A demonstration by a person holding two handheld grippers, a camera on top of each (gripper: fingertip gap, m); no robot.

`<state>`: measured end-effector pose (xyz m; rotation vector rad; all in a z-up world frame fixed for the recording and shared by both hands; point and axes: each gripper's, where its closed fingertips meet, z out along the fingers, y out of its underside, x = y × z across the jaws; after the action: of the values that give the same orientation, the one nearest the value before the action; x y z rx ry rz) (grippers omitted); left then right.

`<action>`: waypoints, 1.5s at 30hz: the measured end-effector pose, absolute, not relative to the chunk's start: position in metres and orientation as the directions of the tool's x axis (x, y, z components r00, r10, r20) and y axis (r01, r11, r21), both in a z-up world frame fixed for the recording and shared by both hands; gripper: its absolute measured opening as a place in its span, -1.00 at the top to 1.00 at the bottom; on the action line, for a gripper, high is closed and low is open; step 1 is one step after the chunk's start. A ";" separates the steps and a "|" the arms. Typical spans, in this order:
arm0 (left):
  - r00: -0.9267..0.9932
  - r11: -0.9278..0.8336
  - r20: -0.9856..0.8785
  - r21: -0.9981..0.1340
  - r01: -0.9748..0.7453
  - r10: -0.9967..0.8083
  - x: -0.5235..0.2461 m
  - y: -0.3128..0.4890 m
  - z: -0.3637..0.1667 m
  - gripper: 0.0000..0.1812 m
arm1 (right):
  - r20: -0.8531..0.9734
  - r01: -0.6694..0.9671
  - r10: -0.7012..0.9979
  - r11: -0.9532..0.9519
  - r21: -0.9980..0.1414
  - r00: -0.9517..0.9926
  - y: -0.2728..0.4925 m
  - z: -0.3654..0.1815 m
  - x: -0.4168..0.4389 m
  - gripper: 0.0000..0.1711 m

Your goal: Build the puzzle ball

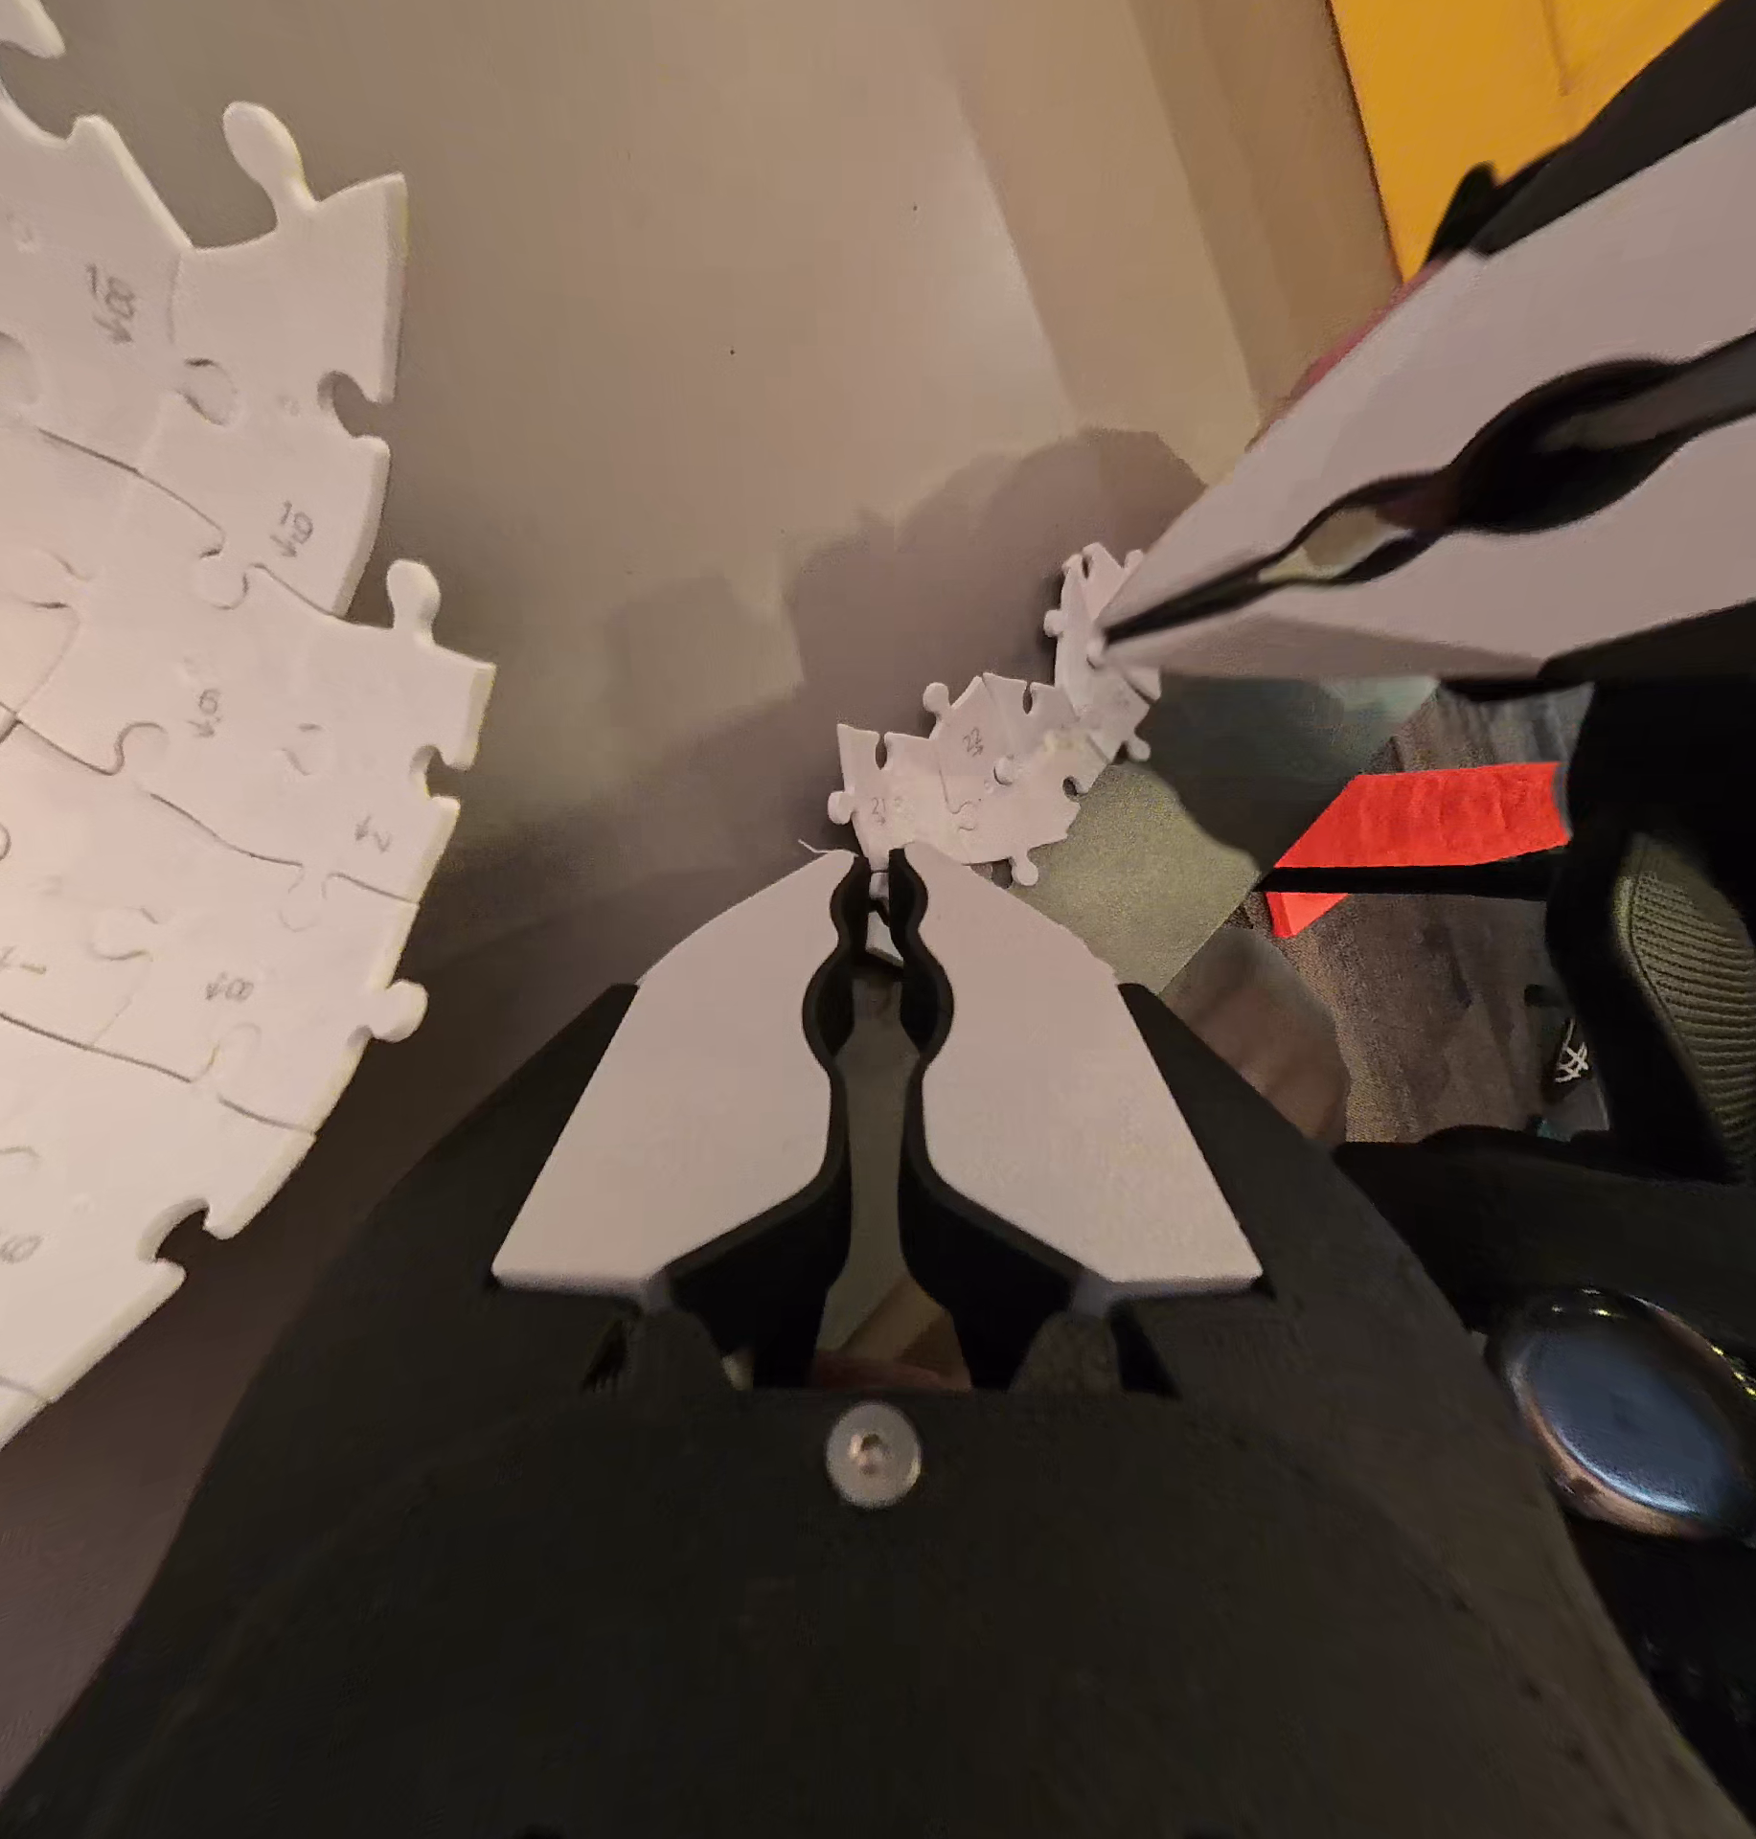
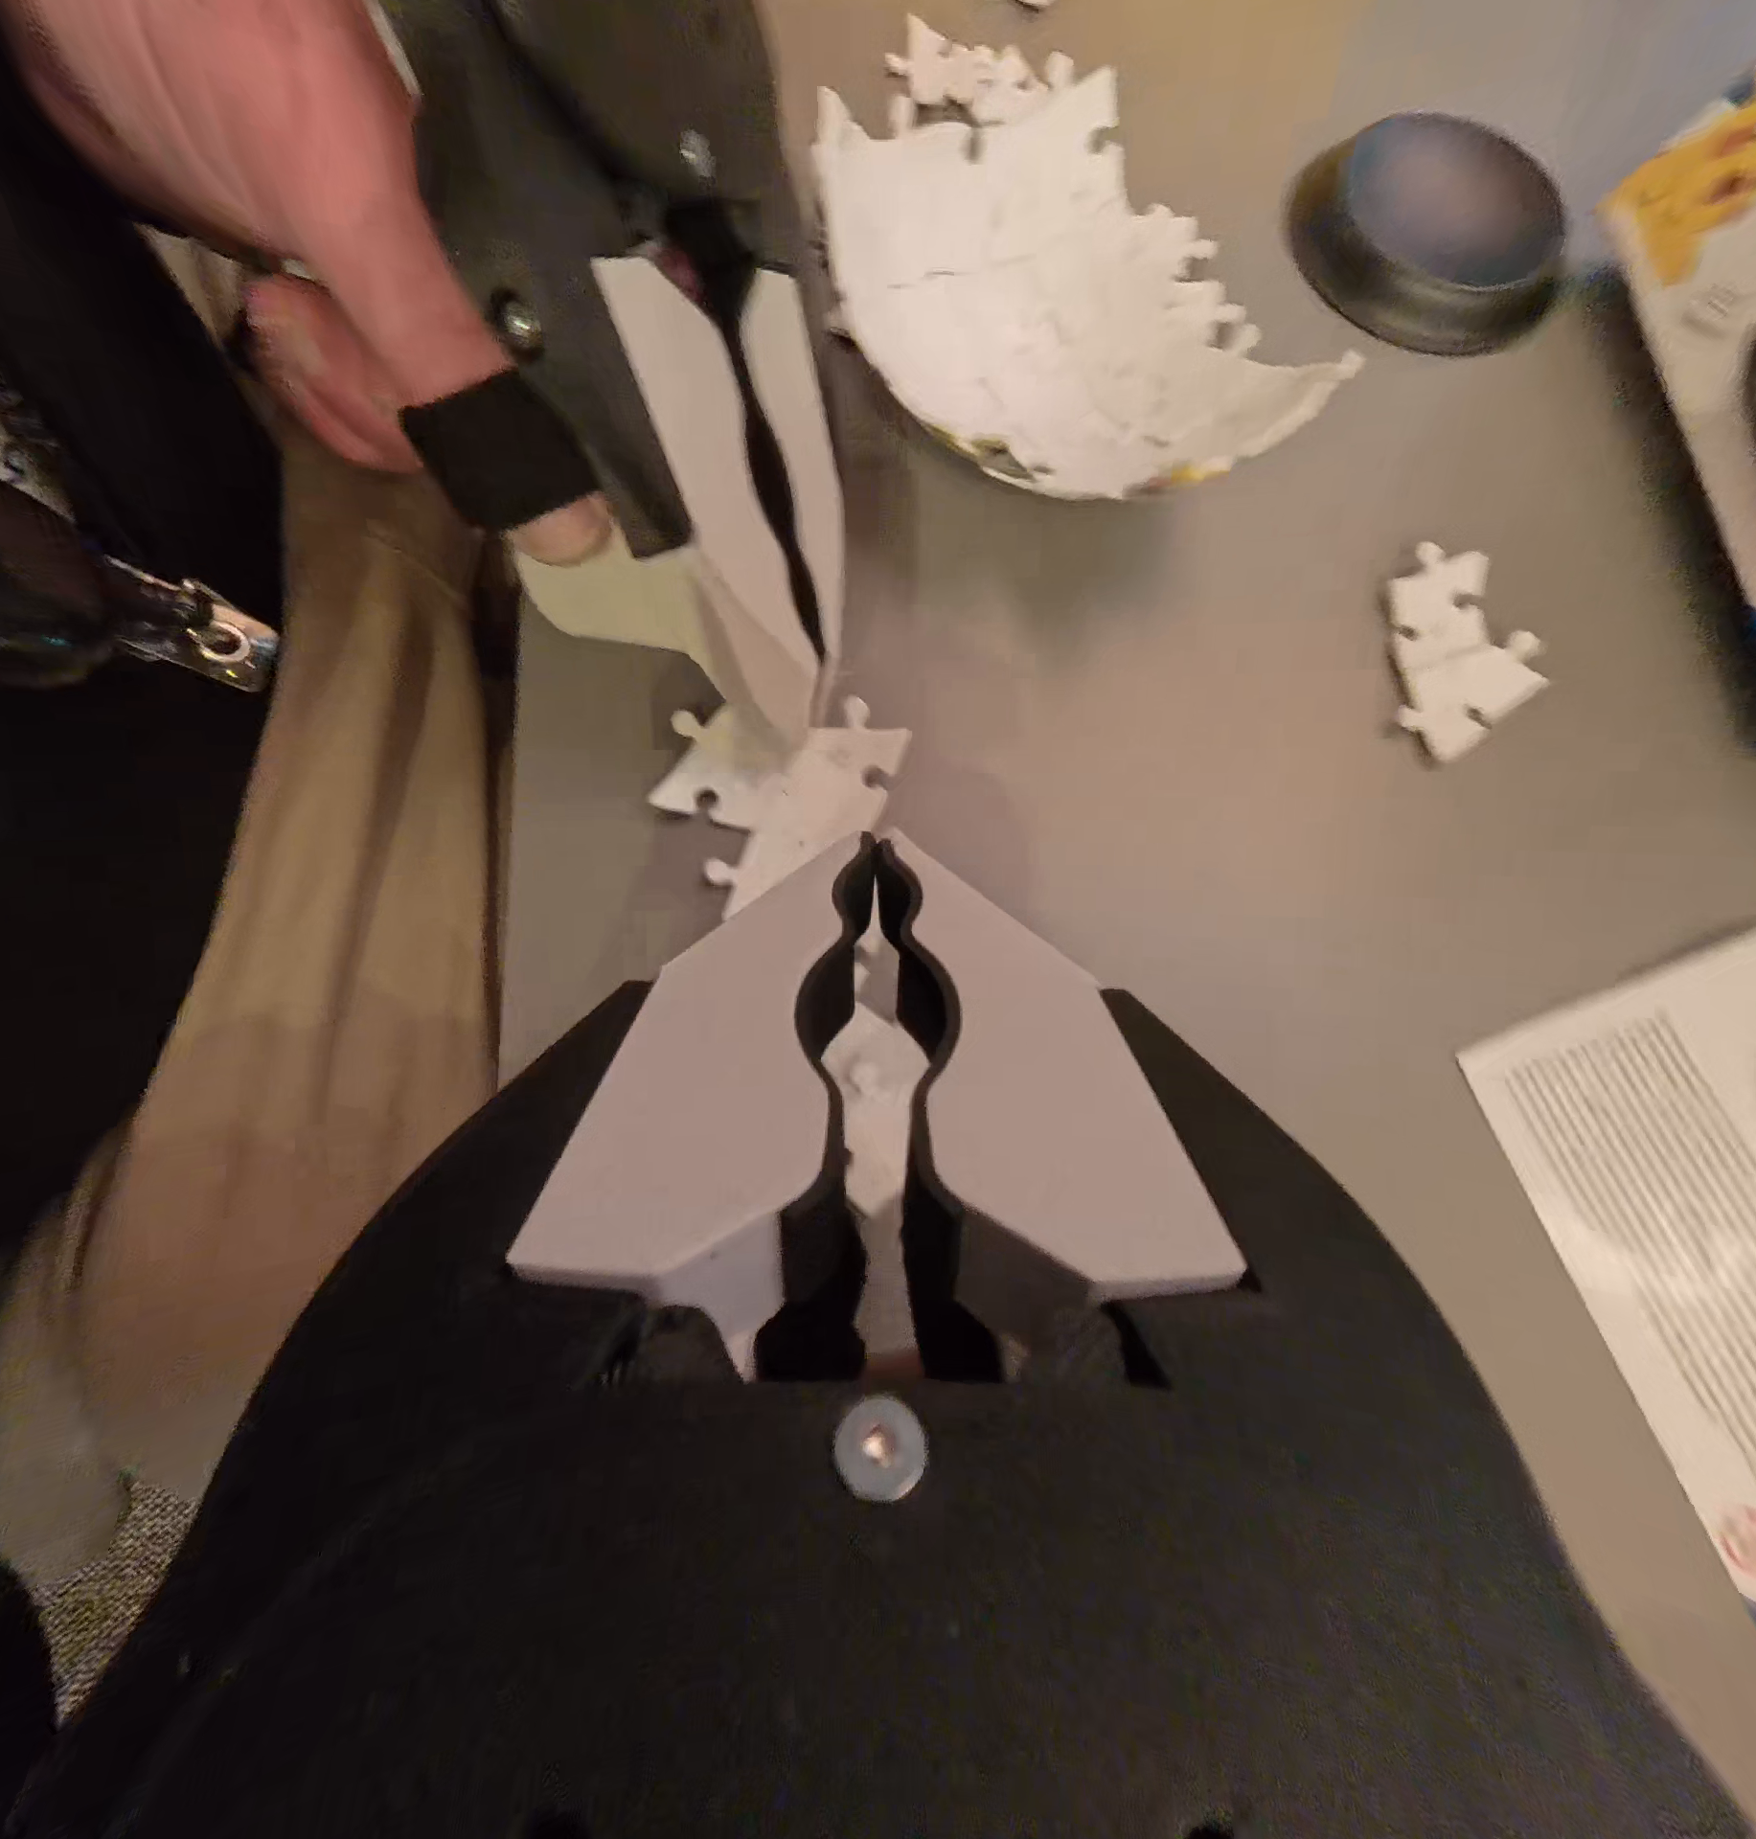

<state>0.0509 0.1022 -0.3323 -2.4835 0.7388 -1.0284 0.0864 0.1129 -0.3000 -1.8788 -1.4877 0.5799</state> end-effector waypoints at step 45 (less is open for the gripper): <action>0.479 -0.531 0.270 -0.622 -0.575 -0.835 0.076 0.095 -0.329 0.96 | 0.009 0.722 0.968 -0.181 -0.667 0.251 0.101 -0.313 0.095 1.00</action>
<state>0.0764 0.0948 -0.3295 -2.2782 1.1706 -0.7741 0.0955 0.1011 -0.3135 -1.9728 -1.5321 0.5765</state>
